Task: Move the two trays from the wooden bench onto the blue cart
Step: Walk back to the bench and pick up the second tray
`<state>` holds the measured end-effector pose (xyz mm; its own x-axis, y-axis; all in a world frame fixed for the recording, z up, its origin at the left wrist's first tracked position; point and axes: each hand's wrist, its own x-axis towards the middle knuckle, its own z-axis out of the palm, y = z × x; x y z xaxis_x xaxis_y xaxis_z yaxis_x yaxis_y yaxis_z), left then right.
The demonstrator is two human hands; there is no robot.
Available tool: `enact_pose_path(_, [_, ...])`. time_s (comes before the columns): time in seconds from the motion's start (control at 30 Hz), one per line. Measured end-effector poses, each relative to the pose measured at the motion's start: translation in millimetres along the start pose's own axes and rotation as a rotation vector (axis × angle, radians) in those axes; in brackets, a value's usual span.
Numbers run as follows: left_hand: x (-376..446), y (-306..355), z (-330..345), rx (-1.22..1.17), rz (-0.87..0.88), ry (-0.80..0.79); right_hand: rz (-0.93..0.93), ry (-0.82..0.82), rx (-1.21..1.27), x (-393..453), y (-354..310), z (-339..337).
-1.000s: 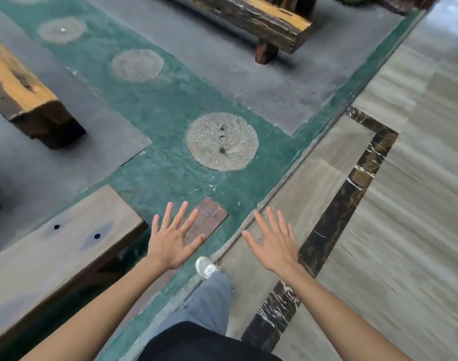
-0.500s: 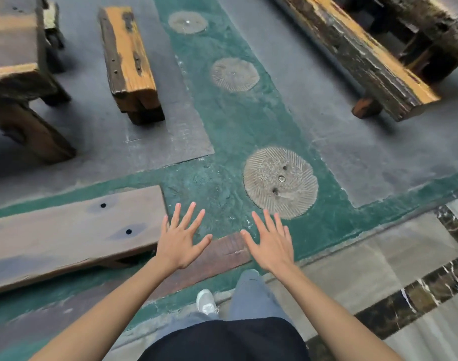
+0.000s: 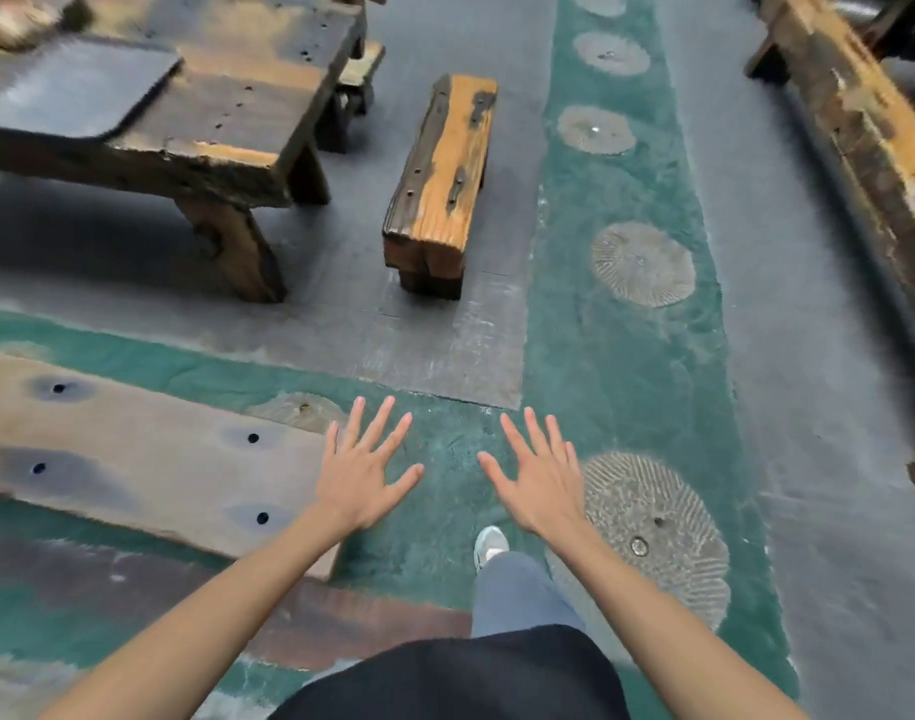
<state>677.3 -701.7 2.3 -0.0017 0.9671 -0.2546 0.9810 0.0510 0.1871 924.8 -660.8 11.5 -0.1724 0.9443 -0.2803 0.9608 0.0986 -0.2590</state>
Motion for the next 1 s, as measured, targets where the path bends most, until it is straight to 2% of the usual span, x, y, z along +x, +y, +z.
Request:
enact_pose_path(0.23, [70,27,-34,-0.092,-0.248,0.093,-0.246,-0.078,-0.071,112,11,-63])
enact_pose_path(0.4, [103,12,-52,-0.141,-0.393,0.149,-0.389,-0.101,-0.091,186,-13,-80])
enact_pose_path(0.73, [203,-90,-83,-0.174,-0.624,0.178,-0.655,-0.112,-0.199,363,-128,-96])
enact_pose_path(1.0, [310,-181,-140,-0.238,-0.639,0.298,-0.723,-0.157,-0.255,484,-241,-103])
